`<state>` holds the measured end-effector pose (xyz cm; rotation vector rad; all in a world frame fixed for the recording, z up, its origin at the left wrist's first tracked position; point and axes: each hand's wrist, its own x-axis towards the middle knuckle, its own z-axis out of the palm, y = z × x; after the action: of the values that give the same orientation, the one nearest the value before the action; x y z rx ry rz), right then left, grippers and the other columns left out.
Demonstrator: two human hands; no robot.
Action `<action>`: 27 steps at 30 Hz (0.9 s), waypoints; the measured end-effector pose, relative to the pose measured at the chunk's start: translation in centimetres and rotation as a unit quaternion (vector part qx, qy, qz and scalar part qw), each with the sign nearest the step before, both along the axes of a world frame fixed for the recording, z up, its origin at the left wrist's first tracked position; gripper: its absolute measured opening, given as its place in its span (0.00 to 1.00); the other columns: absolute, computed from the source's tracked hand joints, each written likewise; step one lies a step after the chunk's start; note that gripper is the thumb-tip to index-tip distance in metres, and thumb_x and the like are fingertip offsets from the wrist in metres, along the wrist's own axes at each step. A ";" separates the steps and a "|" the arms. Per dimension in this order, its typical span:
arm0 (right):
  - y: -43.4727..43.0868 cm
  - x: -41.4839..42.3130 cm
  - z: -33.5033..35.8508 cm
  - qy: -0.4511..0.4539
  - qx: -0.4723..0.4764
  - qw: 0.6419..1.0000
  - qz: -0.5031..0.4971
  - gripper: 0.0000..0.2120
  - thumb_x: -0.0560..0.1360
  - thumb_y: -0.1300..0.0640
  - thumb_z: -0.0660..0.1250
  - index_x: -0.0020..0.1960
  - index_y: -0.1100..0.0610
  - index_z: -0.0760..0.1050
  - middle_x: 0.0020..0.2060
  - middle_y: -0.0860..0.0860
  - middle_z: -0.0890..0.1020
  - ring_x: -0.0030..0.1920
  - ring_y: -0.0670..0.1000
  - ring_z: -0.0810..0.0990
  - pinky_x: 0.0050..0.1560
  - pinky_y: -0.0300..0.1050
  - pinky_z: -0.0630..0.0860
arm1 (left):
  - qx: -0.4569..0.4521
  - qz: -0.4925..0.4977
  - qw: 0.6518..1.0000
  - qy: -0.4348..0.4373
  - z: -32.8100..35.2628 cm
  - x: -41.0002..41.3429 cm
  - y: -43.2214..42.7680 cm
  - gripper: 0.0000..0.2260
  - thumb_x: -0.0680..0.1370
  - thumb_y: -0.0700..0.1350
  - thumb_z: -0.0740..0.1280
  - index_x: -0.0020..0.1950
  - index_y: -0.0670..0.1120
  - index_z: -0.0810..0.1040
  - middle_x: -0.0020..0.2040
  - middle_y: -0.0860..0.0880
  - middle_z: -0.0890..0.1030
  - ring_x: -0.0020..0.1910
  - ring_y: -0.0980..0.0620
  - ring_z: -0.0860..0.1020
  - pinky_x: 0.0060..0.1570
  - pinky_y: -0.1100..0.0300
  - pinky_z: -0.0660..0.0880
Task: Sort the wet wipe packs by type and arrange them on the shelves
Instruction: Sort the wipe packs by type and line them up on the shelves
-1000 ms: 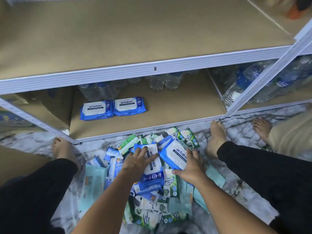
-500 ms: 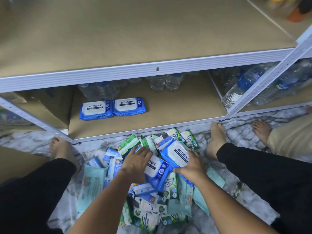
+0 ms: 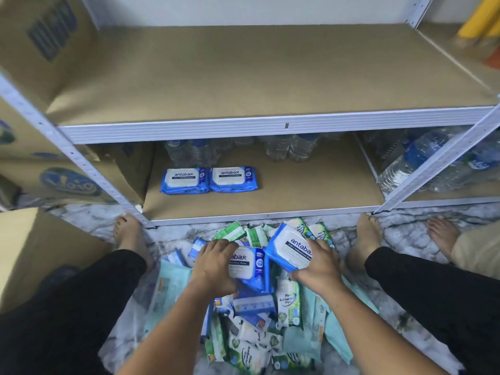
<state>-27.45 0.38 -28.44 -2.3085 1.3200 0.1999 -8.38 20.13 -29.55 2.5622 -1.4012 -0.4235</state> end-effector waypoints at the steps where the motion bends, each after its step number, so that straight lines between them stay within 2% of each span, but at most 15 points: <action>1: 0.0 0.6 0.1 -0.003 -0.010 1.000 0.010 0.51 0.48 0.34 0.73 0.70 0.47 0.70 0.63 0.46 0.72 0.63 0.55 0.71 0.65 0.55 0.69 | -0.019 0.026 0.999 0.010 -0.3 0.4 0.4 0.46 0.54 0.70 0.69 0.69 0.50 0.76 0.64 0.49 0.77 0.63 0.44 0.74 0.67 0.49 0.70; 5: -0.6 3.1 0.1 -0.040 -0.033 0.998 0.041 0.48 0.48 0.35 0.73 0.67 0.47 0.72 0.61 0.43 0.70 0.60 0.54 0.73 0.61 0.55 0.72 | -0.041 0.102 0.993 0.030 -1.2 2.8 1.4 0.44 0.55 0.69 0.73 0.68 0.51 0.77 0.62 0.49 0.77 0.62 0.44 0.75 0.65 0.49 0.72; 9: -2.1 6.9 0.4 -0.041 -0.038 0.994 0.092 0.40 0.50 0.37 0.76 0.60 0.47 0.74 0.57 0.42 0.69 0.57 0.54 0.74 0.57 0.50 0.74 | -0.045 0.146 0.988 0.031 -2.0 7.1 1.6 0.43 0.56 0.68 0.75 0.68 0.53 0.77 0.60 0.47 0.78 0.61 0.43 0.75 0.64 0.49 0.73; 12: -3.8 11.2 0.0 -0.030 -0.038 0.990 0.131 0.45 0.50 0.36 0.78 0.65 0.48 0.74 0.59 0.45 0.71 0.60 0.56 0.73 0.61 0.54 0.72 | -0.011 0.155 0.987 0.031 -1.8 12.0 0.3 0.43 0.56 0.70 0.70 0.70 0.56 0.75 0.62 0.47 0.77 0.61 0.42 0.76 0.62 0.49 0.74; 14: -5.1 14.8 -0.7 -0.026 -0.035 0.987 0.155 0.47 0.49 0.34 0.76 0.66 0.47 0.74 0.61 0.46 0.71 0.60 0.57 0.74 0.62 0.54 0.72 | 0.002 0.161 0.987 0.029 -1.7 15.6 -1.4 0.41 0.57 0.68 0.71 0.69 0.58 0.73 0.63 0.47 0.77 0.59 0.41 0.77 0.61 0.48 0.74; 17: -6.7 21.1 -1.7 -0.039 -0.039 0.982 0.180 0.43 0.47 0.34 0.74 0.61 0.46 0.74 0.58 0.45 0.72 0.57 0.57 0.76 0.61 0.54 0.74 | -0.004 0.166 0.986 -0.014 -1.8 21.0 -4.2 0.37 0.61 0.65 0.75 0.68 0.59 0.71 0.64 0.45 0.77 0.63 0.41 0.76 0.66 0.46 0.71; 20: -8.3 27.0 -2.8 -0.056 -0.042 0.970 0.231 0.40 0.57 0.41 0.80 0.67 0.46 0.74 0.64 0.48 0.74 0.64 0.56 0.75 0.65 0.47 0.72 | -0.008 0.158 0.986 -0.044 -3.1 26.2 -6.1 0.38 0.61 0.67 0.72 0.69 0.61 0.69 0.66 0.46 0.75 0.66 0.42 0.73 0.67 0.45 0.72; 22: -9.6 30.2 -4.1 -0.051 -0.059 0.963 0.258 0.41 0.62 0.44 0.79 0.73 0.47 0.70 0.69 0.53 0.73 0.69 0.56 0.72 0.67 0.43 0.70 | -0.001 0.149 0.988 -0.034 -4.4 29.4 -7.0 0.38 0.61 0.67 0.73 0.70 0.60 0.69 0.65 0.44 0.75 0.67 0.40 0.71 0.67 0.45 0.72; 23: -10.1 31.4 -4.7 -0.049 -0.070 0.961 0.264 0.42 0.62 0.43 0.77 0.74 0.46 0.69 0.70 0.55 0.73 0.69 0.58 0.72 0.69 0.45 0.70 | 0.005 0.144 0.989 -0.037 -5.2 30.7 -7.3 0.38 0.62 0.67 0.72 0.71 0.59 0.70 0.65 0.42 0.76 0.67 0.38 0.70 0.67 0.45 0.72; 25: -10.9 33.3 -6.1 -0.046 -0.076 0.957 0.276 0.42 0.60 0.41 0.73 0.74 0.43 0.70 0.70 0.55 0.73 0.67 0.60 0.74 0.69 0.50 0.72 | 0.009 0.135 0.989 -0.056 -6.8 32.7 -7.7 0.37 0.63 0.67 0.66 0.70 0.56 0.71 0.63 0.41 0.78 0.63 0.36 0.72 0.64 0.45 0.73; 27: -11.2 34.6 -7.4 -0.034 -0.070 0.954 0.289 0.42 0.61 0.42 0.76 0.74 0.42 0.70 0.71 0.55 0.72 0.67 0.60 0.73 0.69 0.52 0.70 | 0.008 0.135 0.989 -0.058 -8.0 33.9 -7.8 0.35 0.62 0.65 0.61 0.68 0.55 0.71 0.62 0.41 0.78 0.60 0.35 0.73 0.63 0.44 0.73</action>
<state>7.12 -10.81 -35.84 -2.7439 0.6095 0.2141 25.50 12.31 -37.54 2.7752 -1.0630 -0.2463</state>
